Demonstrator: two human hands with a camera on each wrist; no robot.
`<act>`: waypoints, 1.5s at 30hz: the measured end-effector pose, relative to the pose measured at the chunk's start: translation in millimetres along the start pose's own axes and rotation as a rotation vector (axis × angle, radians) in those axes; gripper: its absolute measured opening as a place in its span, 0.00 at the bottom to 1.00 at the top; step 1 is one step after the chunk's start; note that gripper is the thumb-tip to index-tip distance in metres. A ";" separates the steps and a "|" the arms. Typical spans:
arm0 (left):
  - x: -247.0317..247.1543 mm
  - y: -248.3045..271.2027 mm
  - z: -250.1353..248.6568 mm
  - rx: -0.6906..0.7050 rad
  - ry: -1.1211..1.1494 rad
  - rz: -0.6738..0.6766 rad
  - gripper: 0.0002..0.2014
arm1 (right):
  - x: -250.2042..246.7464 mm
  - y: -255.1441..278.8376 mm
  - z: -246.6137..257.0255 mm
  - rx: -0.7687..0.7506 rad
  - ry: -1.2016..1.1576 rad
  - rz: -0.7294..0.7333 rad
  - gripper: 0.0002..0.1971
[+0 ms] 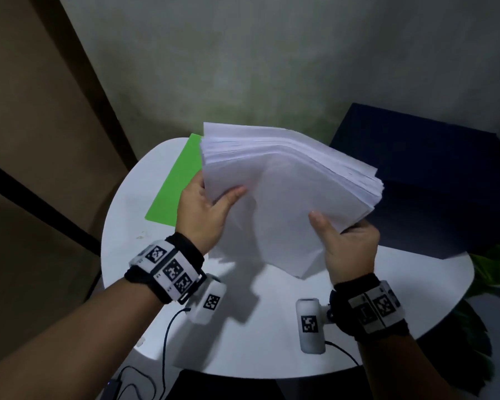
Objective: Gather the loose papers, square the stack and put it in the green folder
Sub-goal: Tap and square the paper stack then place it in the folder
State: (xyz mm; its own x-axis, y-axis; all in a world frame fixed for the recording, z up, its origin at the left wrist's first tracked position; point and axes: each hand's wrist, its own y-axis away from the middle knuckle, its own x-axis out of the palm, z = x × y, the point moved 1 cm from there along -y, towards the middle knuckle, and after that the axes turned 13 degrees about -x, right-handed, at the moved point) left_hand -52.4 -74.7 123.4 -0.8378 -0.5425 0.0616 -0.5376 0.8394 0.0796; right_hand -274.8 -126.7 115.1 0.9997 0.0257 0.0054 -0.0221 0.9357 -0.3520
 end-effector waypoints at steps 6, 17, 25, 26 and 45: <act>-18.1 16.2 49.5 -0.203 -0.126 0.113 0.52 | -3.0 32.6 -17.4 0.035 0.108 0.060 0.27; -8.3 8.2 48.9 -0.261 0.053 0.186 0.52 | 1.5 26.1 -35.2 0.265 -0.001 -0.033 0.19; -19.4 5.9 -12.7 0.231 -0.360 -0.124 0.63 | 2.9 6.0 -8.6 0.137 0.023 0.012 0.11; -17.3 8.3 -30.8 0.360 -0.574 -0.146 0.62 | 3.6 1.4 -4.8 0.100 0.049 0.045 0.11; -63.8 -21.6 5.0 -0.092 -0.145 -0.040 0.11 | -31.5 2.1 -52.9 0.332 0.053 -0.051 0.23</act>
State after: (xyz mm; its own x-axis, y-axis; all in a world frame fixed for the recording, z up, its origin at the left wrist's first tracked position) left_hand 12.2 -58.1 112.8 -0.8243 -0.5594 -0.0873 -0.5656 0.8069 0.1704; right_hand -305.6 -144.2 64.7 0.9988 -0.0339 -0.0362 0.0329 0.9990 -0.0286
